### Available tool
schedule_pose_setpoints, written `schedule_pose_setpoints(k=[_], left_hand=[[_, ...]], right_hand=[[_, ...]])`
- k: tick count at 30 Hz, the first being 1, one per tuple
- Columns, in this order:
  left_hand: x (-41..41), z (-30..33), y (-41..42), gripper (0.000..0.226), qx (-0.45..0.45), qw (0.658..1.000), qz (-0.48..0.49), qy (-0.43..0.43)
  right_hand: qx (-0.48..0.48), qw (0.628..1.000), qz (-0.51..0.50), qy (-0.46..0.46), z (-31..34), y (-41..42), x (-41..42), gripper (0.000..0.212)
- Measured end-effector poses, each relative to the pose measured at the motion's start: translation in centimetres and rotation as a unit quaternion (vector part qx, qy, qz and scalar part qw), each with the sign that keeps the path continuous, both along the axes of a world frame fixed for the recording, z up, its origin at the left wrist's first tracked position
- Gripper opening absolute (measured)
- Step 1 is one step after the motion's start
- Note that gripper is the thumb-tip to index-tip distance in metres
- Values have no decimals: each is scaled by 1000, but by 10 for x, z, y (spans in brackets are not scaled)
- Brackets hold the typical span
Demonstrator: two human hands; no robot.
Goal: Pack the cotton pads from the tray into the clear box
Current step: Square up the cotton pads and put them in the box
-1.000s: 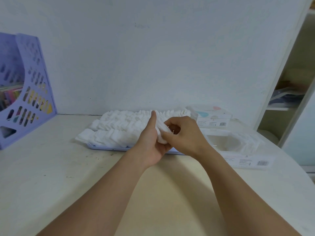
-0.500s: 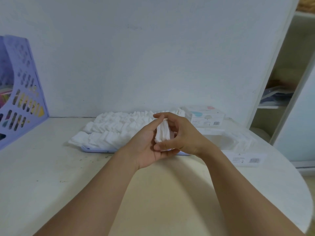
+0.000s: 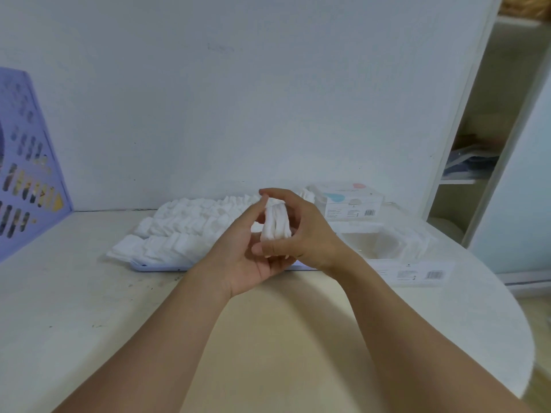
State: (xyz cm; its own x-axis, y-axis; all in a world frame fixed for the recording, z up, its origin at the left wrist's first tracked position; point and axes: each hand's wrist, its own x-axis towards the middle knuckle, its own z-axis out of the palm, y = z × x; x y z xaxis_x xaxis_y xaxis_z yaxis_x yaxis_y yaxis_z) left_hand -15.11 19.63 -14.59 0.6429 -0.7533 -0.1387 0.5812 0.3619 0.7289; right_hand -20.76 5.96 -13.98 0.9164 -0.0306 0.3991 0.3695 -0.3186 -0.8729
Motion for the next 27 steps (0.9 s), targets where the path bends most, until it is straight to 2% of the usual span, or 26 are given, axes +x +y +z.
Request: schedule_pose_setpoints(k=[3, 6, 11, 15, 20, 27], left_hand=[[-3, -2, -2, 38, -8, 1000, 9, -1], [-4, -1, -3, 18, -10, 999, 34, -15], [-6, 3, -6, 27, 3, 996, 75, -52], [-7, 4, -5, 35, 0, 996, 60, -63], [-4, 5, 2, 32, -61, 997, 39, -6], [-5, 7, 1, 37, -56, 997, 46, -9]], right_hand=[[-6, 999, 26, 28, 0, -2, 0, 90], [-12, 999, 20, 44, 6, -8, -4, 86], [6, 1000, -9, 21, 15, -20, -9, 59], [-27, 999, 5, 18, 9, -15, -4, 53], [-14, 1000, -12, -4, 8, -20, -1, 38], [-16, 999, -33, -18, 6, -12, 1, 33]])
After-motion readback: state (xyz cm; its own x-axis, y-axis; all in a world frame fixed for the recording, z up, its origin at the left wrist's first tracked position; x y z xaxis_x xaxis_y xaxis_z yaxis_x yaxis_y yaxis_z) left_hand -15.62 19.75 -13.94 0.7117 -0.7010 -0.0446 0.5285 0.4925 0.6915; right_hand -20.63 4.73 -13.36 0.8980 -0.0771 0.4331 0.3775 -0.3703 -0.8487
